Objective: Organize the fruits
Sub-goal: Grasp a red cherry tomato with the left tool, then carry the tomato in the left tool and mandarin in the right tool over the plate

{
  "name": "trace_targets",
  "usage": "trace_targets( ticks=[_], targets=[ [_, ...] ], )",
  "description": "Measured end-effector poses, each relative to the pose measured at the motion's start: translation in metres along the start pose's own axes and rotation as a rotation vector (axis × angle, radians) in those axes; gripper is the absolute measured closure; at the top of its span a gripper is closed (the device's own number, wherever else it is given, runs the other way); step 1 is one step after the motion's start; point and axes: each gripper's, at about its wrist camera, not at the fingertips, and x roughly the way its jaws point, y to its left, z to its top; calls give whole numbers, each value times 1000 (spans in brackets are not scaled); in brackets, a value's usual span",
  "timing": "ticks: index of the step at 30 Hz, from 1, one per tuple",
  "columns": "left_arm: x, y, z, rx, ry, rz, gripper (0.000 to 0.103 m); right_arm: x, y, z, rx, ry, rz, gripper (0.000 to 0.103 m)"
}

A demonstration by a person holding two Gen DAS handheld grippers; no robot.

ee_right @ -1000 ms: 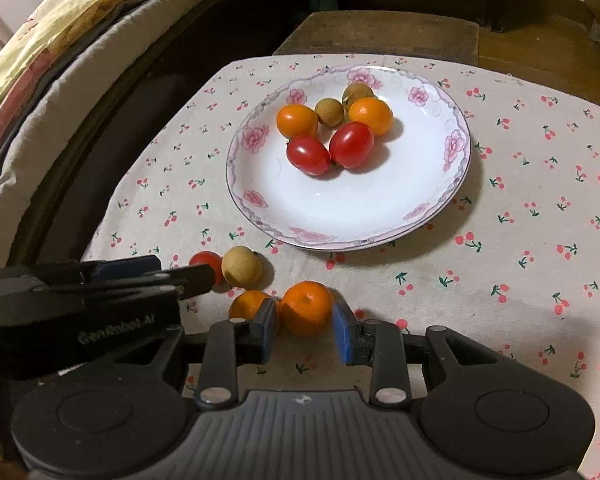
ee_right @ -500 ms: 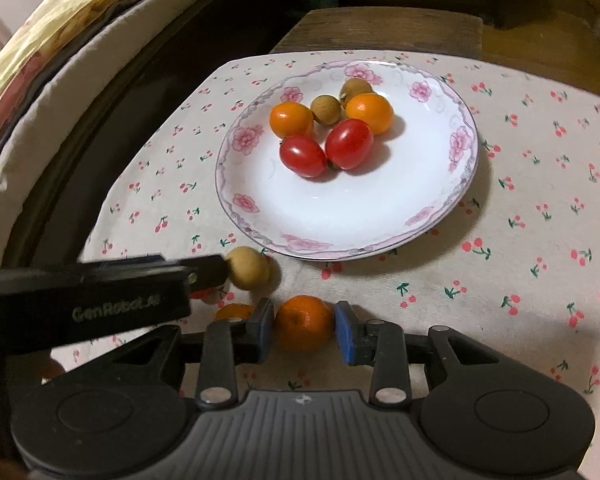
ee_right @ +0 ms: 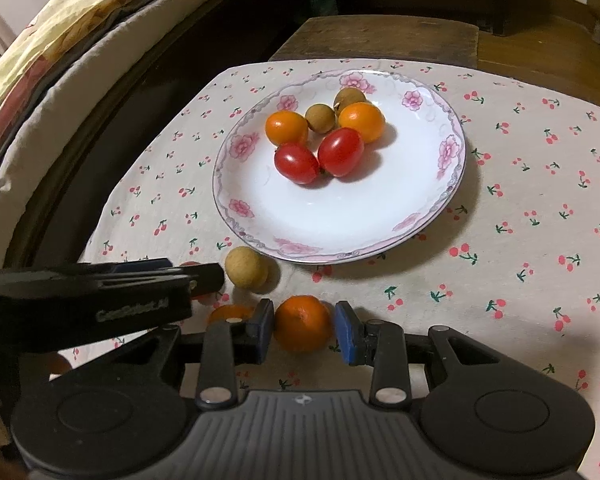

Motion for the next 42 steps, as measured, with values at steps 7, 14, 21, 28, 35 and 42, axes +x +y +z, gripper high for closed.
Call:
trace_targets(
  ticks=[7, 14, 21, 28, 35, 42],
  targets=[
    [6, -1, 1, 12, -21, 24, 60, 6, 0, -1, -2, 6, -1, 69],
    [2, -7, -7, 67, -12, 24, 67, 6, 1, 3, -16, -5, -12, 69],
    [-2, -10, -13, 79, -3, 15, 67, 1, 3, -2, -37, -4, -19, 69],
    [-7, -11, -15, 79, -2, -1, 67, -12, 0, 1, -28, -26, -18, 72],
    [-9, -8, -17, 75, 8, -8, 67, -5, 5, 0, -48, 8, -22, 71],
    [-3, -7, -15, 72, 12, -2, 68, 7, 3, 2, -46, 17, -8, 71]
  ],
)
